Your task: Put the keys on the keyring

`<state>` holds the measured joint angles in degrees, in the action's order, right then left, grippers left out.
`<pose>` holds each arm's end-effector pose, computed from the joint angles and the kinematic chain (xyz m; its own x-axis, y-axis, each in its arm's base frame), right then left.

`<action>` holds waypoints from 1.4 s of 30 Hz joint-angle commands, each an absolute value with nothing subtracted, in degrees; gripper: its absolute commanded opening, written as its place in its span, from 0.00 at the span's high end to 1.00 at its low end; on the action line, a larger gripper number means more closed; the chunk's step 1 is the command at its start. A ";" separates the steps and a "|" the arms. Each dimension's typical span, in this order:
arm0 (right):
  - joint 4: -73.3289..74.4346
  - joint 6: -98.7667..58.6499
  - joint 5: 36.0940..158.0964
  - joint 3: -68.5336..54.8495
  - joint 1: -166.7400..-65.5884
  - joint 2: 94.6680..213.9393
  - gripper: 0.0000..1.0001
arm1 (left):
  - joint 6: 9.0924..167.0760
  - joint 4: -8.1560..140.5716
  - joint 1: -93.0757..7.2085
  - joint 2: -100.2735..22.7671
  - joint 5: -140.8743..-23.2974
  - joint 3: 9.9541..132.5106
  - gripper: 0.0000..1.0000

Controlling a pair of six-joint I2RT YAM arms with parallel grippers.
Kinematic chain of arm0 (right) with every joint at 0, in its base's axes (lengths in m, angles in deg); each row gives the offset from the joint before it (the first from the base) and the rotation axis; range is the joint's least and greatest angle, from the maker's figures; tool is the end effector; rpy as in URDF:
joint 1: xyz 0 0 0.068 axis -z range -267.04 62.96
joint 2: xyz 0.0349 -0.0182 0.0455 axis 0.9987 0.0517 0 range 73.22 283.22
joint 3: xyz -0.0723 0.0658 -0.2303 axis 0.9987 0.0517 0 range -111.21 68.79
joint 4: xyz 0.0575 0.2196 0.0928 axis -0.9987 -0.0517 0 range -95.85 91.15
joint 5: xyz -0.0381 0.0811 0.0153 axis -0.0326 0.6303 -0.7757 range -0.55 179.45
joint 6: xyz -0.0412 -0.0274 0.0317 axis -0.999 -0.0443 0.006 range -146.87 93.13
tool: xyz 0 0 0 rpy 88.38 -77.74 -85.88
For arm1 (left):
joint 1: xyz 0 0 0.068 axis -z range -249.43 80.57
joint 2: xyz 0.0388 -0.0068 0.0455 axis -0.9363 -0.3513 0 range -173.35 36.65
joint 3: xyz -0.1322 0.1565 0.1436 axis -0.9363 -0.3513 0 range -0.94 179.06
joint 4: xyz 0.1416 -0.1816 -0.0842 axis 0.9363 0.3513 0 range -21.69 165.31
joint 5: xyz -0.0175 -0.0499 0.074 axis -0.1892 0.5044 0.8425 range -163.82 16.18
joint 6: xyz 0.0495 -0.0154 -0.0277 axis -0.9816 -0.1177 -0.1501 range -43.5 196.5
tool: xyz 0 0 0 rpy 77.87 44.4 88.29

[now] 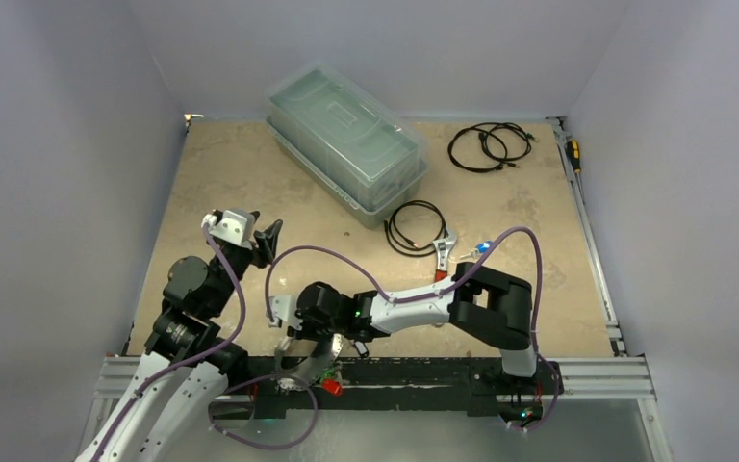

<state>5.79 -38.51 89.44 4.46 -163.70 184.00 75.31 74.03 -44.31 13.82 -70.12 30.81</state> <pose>0.0905 0.3820 0.1371 0.0456 -0.6818 -0.7301 -0.9840 0.0953 -0.1505 0.1191 -0.0528 0.3078 0.0582 -0.0042 -0.9983 0.3640 0.9312 0.0173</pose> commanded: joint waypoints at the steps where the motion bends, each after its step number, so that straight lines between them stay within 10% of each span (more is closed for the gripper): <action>1: 4.91 -38.46 85.59 5.00 -163.88 183.52 0.69 | 74.72 74.05 -44.63 14.32 -69.69 33.25 0.52; 20: -1.56 -32.67 67.25 17.11 -161.96 168.52 0.75 | 74.59 73.89 -44.65 13.89 -70.06 33.28 0.52; 30: -8.34 -30.85 57.87 14.10 -159.95 168.99 0.50 | 74.62 73.84 -44.65 13.46 -70.31 33.18 0.52; 42: -0.20 -34.50 92.23 12.07 -157.19 160.62 0.21 | 74.40 74.10 -44.65 13.95 -70.03 33.19 0.52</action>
